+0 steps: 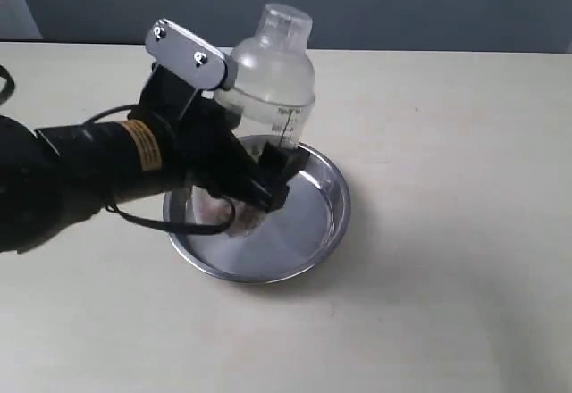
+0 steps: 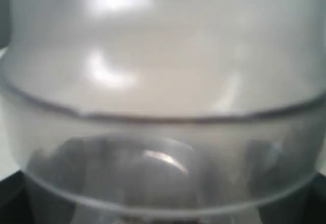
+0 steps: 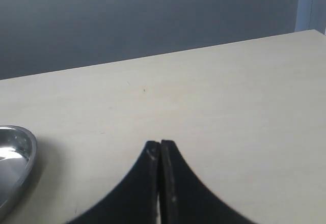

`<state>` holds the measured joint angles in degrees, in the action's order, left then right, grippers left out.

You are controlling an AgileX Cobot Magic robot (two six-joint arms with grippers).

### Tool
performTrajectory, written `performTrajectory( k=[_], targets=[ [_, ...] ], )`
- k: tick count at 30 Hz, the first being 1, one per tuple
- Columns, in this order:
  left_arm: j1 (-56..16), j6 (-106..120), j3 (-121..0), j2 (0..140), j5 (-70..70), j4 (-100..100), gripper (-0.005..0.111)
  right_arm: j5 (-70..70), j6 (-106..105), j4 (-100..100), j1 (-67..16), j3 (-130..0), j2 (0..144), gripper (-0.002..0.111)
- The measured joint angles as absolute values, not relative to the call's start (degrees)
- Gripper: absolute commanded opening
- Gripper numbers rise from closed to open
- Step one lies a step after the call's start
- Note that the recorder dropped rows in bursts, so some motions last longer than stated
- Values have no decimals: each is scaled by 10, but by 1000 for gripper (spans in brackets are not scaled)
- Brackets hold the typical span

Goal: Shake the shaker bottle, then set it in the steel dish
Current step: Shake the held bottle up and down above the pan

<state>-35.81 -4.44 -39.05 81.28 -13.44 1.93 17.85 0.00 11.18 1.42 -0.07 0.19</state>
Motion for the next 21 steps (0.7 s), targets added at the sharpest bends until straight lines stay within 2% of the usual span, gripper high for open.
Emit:
performTrajectory(
  k=[4,7,10,13,17,21],
  targets=[
    [-356,-29,-435,753,-195,18,0,178,0,112,14,-1,2,-1],
    [-348,-26,-407,770,-230,0,0,178,0,112,14,-1,2,-1],
    [-339,-25,-373,819,-194,-11,0,178,0,112,14,-1,2,-1],
    [-338,-25,-397,790,-154,0,0,178,0,112,14,-1,2,-1],
    [-338,-25,-433,748,-198,15,0,178,0,112,14,-1,2,-1],
    [-338,-25,-374,805,-194,14,0,178,0,112,14,-1,2,-1]
  ],
)
